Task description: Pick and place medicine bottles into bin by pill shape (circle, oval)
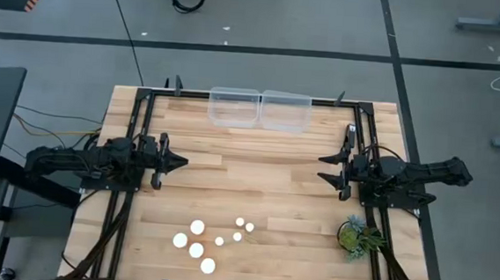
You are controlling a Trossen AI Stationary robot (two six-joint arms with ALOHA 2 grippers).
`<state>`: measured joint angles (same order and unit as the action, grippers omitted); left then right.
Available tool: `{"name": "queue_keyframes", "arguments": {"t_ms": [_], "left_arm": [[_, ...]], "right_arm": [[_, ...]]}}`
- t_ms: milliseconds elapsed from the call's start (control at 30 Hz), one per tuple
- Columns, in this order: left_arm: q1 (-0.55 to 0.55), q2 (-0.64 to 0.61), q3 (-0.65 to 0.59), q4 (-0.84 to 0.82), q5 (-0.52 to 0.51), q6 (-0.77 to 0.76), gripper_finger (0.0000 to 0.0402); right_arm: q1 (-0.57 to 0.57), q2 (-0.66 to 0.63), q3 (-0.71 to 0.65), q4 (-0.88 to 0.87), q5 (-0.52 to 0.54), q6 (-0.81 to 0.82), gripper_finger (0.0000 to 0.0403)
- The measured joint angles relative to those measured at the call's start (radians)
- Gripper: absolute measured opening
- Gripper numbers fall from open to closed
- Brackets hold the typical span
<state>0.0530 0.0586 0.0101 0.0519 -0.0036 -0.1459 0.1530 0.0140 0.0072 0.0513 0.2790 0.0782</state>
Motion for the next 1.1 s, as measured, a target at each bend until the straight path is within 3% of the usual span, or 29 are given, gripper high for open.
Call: {"name": "queue_keyframes", "arguments": {"t_ms": [267,500,767,967,1100], "left_arm": [[0.0,0.0,0.0,0.005,0.0,-0.004,0.003],[-0.001,0.0,0.0,0.129,0.007,-0.045,0.0031],[0.0,0.0,0.0,0.114,0.182,-0.045,0.0029],[0.0,0.0,0.0,0.103,0.386,0.067,0.0016],[0.0,0.0,0.0,0.107,0.4,0.077,0.0012]], "right_arm": [[0.0,0.0,0.0,0.0,0.0,0.0,0.0255],[0.0,0.0,0.0,0.0,0.0,0.0,0.0255],[0.0,0.0,0.0,0.0,0.0,0.0,0.0255],[0.0,0.0,0.0,0.0,0.0,0.0,0.0255],[0.0,0.0,0.0,0.0,0.0,0.0,0.0255]]}}
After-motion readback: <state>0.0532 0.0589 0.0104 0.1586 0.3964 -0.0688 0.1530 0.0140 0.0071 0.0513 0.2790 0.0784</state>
